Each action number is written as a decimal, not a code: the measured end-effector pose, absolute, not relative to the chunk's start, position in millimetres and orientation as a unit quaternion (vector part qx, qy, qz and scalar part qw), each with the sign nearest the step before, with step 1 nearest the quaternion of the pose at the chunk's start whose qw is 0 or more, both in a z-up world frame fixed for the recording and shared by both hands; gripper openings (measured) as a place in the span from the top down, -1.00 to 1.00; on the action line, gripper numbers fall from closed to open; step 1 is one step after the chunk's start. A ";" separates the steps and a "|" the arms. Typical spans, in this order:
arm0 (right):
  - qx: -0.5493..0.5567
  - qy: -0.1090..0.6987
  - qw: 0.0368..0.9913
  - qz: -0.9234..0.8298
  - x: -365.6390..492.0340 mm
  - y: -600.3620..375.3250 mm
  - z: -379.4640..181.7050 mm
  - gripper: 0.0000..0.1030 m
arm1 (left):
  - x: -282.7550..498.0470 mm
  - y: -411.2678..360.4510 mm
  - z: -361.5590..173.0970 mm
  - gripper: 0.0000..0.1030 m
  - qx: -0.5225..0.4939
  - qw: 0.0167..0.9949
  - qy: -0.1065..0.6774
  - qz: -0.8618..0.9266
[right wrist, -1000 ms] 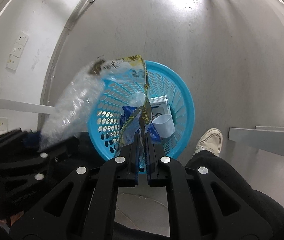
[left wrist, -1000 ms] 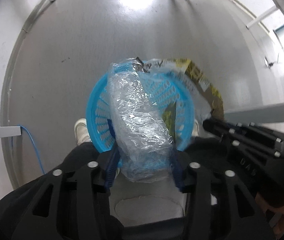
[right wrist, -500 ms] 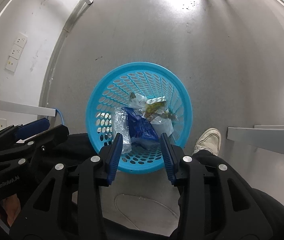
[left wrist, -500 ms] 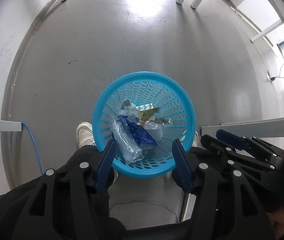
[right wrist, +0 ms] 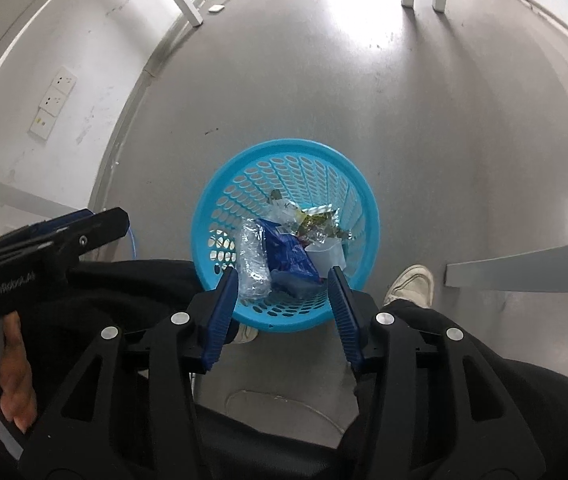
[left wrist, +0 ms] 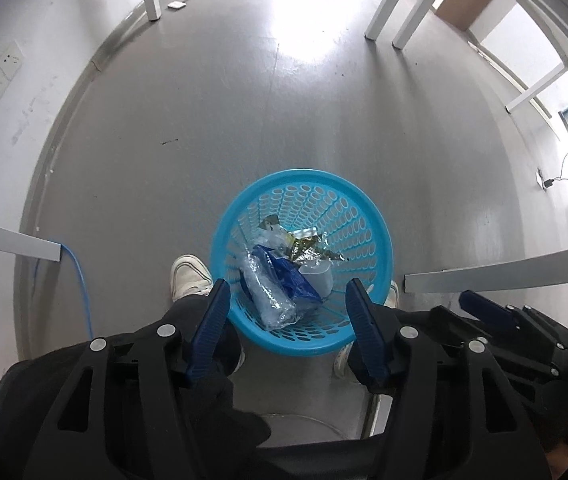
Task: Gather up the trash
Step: 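Raise both tools back up toward the white cup and bag on the table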
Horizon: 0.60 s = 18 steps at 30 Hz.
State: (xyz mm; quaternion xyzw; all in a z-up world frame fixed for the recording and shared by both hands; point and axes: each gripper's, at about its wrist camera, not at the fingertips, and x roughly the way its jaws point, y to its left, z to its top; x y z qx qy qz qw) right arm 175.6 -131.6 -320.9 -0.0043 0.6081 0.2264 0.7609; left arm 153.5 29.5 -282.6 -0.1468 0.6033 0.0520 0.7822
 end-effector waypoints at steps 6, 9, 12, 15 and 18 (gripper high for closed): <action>0.005 0.592 0.771 0.235 148.3 -145.0 -298.8 0.04 | 131.3 19.9 -268.2 -0.32 -0.132 0.791 0.595 0.049; -0.004 0.578 0.783 0.231 132.2 -148.2 -283.8 -0.01 | 118.8 14.1 -258.6 -0.36 -0.114 0.800 0.587 0.050; -0.016 0.568 0.791 0.225 117.8 -149.8 -269.1 -0.02 | 103.6 5.8 -245.9 -0.42 -0.088 0.812 0.576 0.039; -0.032 0.554 0.799 0.231 103.8 -153.2 -252.0 -0.08 | 88.8 -0.9 -229.8 -0.57 -0.061 0.827 0.557 0.035; -0.038 0.530 0.811 0.244 84.8 -163.6 -232.4 -0.30 | 73.3 -5.1 -212.2 -0.67 -0.044 0.846 0.530 0.036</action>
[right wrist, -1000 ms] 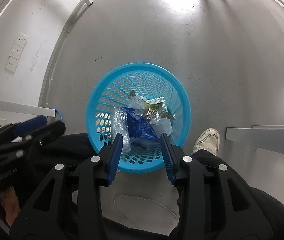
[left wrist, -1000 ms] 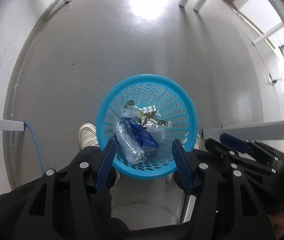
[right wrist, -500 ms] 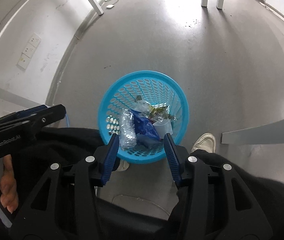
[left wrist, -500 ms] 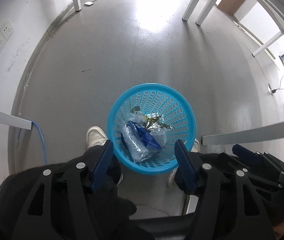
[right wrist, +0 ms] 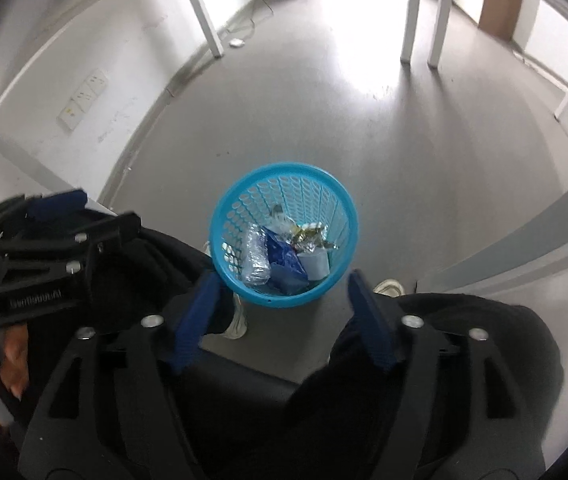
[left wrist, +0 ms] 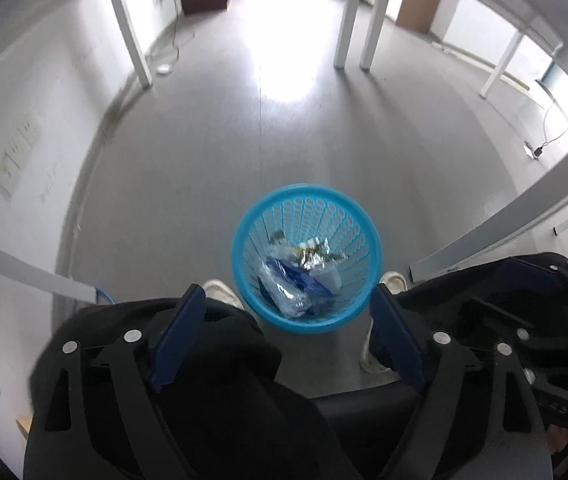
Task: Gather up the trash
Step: 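Raise both tools back up toward the white cup and bag on the table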
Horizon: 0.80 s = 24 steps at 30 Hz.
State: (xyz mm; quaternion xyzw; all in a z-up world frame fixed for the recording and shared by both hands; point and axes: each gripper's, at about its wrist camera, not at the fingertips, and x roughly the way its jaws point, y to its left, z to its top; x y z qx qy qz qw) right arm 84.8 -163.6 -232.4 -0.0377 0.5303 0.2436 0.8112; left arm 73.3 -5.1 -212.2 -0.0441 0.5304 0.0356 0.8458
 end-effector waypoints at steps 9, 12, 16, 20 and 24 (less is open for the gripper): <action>-0.008 0.458 0.850 0.259 46.0 -195.6 -173.6 -0.42 | 35.3 -15.0 -179.7 -0.84 -0.021 0.882 0.469 0.033; -0.008 0.423 0.870 0.253 38.6 -206.9 -144.3 -0.54 | 24.4 -17.4 -158.6 -0.86 -0.016 0.896 0.443 0.026; -0.008 0.385 0.888 0.252 35.4 -217.1 -108.9 -0.65 | 15.3 -13.6 -124.9 -0.89 -0.014 0.916 0.400 0.022; 0.003 0.339 0.907 0.251 33.8 -220.2 -72.4 -0.83 | 13.0 -2.8 -84.9 -0.89 -0.024 0.935 0.352 0.034; 0.003 0.305 0.918 0.255 33.7 -215.5 -41.0 -0.83 | 16.0 6.8 -51.9 -0.89 -0.029 0.950 0.310 0.039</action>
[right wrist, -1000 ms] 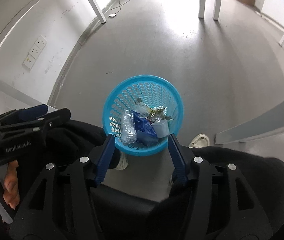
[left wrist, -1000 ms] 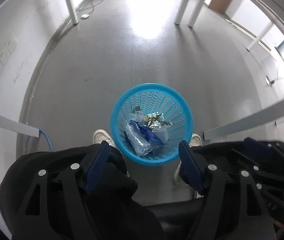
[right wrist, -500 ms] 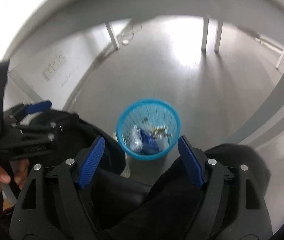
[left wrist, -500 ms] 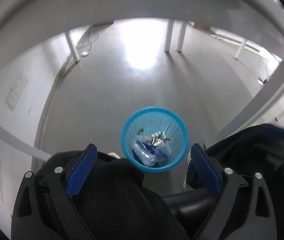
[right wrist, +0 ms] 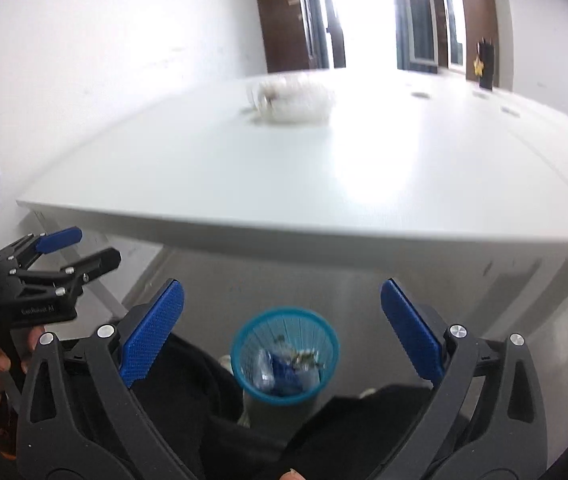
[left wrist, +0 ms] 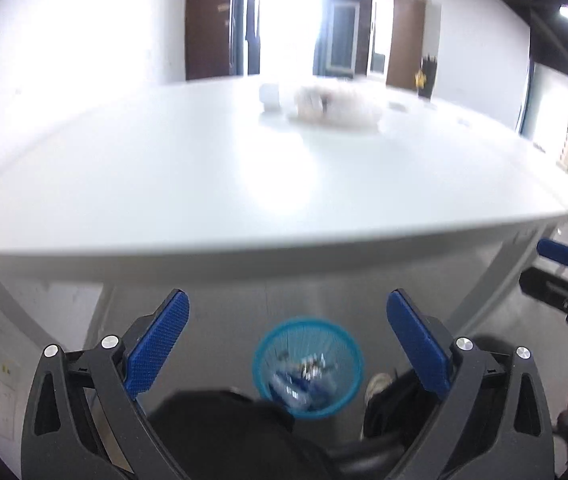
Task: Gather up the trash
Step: 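Raise both tools back up toward the white cup and bag on the table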
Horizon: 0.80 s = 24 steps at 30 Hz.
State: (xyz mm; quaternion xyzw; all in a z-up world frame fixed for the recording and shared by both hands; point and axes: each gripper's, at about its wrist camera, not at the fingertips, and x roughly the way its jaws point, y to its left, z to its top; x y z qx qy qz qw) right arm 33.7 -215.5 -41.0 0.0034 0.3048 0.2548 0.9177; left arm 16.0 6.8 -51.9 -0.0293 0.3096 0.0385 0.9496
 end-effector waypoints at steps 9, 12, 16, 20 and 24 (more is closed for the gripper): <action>0.020 0.274 0.921 0.275 55.8 -209.3 6.5 -0.83 | 36.3 6.8 -16.2 -0.89 -0.002 0.964 0.257 0.062; 0.021 0.273 0.922 0.273 70.7 -205.9 14.2 -0.83 | 44.0 17.1 -5.7 -0.89 -0.027 0.966 0.247 0.069; 0.016 0.262 0.926 0.271 91.2 -201.1 27.8 -0.83 | 59.0 21.2 2.1 -0.89 -0.007 0.965 0.252 0.079; 0.016 0.264 0.928 0.262 118.3 -193.6 31.6 -0.84 | 76.1 27.5 17.5 -0.89 -0.011 0.967 0.244 0.075; 0.022 0.273 0.923 0.270 147.3 -183.5 34.1 -0.83 | 94.3 31.8 32.1 -0.89 -0.007 0.968 0.241 0.069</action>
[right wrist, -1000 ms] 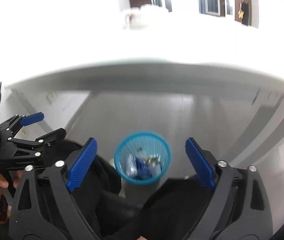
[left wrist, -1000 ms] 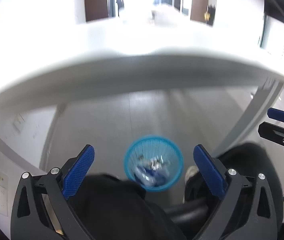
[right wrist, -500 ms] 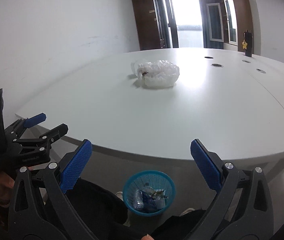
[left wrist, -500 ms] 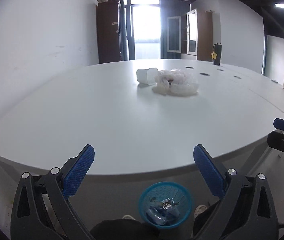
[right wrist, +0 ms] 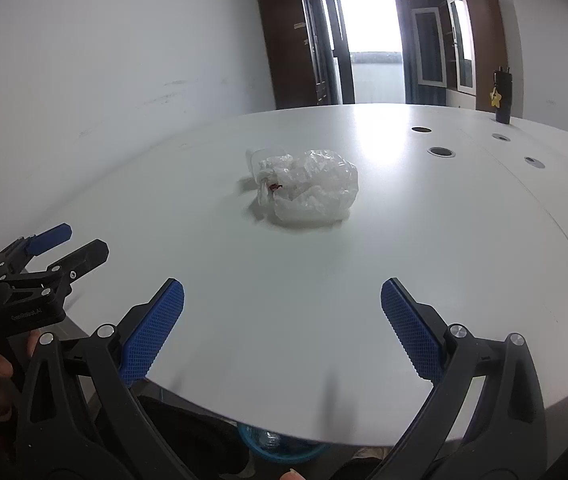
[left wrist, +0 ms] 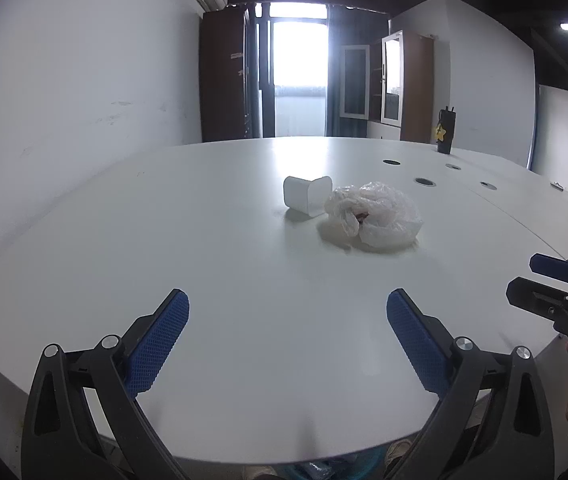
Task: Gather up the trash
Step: 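Raise both tools back up toward the white cup and bag on the table, then grasp the white plastic cup with the left tool while the right tool grasps the white bag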
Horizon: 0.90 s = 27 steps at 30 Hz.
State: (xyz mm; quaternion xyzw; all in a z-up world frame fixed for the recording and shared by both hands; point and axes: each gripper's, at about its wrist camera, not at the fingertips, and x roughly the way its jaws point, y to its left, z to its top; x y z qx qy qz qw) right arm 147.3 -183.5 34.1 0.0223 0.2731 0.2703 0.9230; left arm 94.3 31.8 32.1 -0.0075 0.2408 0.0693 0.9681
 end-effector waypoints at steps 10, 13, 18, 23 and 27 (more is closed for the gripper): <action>-0.002 0.283 0.928 0.243 210.2 -174.4 49.8 -0.83 | 148.8 37.4 52.9 -0.89 0.021 0.963 0.262 0.056; -0.007 0.292 0.925 0.241 222.9 -172.6 48.3 -0.83 | 172.7 42.2 53.2 -0.89 0.017 0.959 0.279 0.054; 0.002 0.318 0.917 0.242 257.5 -172.6 43.9 -0.83 | 210.2 37.5 55.6 -0.89 0.044 0.951 0.300 0.058; 0.016 0.351 0.902 0.252 298.5 -170.0 31.9 -0.81 | 254.3 35.6 49.8 -0.89 0.057 0.941 0.328 0.062; 0.013 0.367 0.896 0.248 324.9 -167.0 28.8 -0.81 | 290.4 41.4 43.1 -0.89 0.049 0.932 0.355 0.063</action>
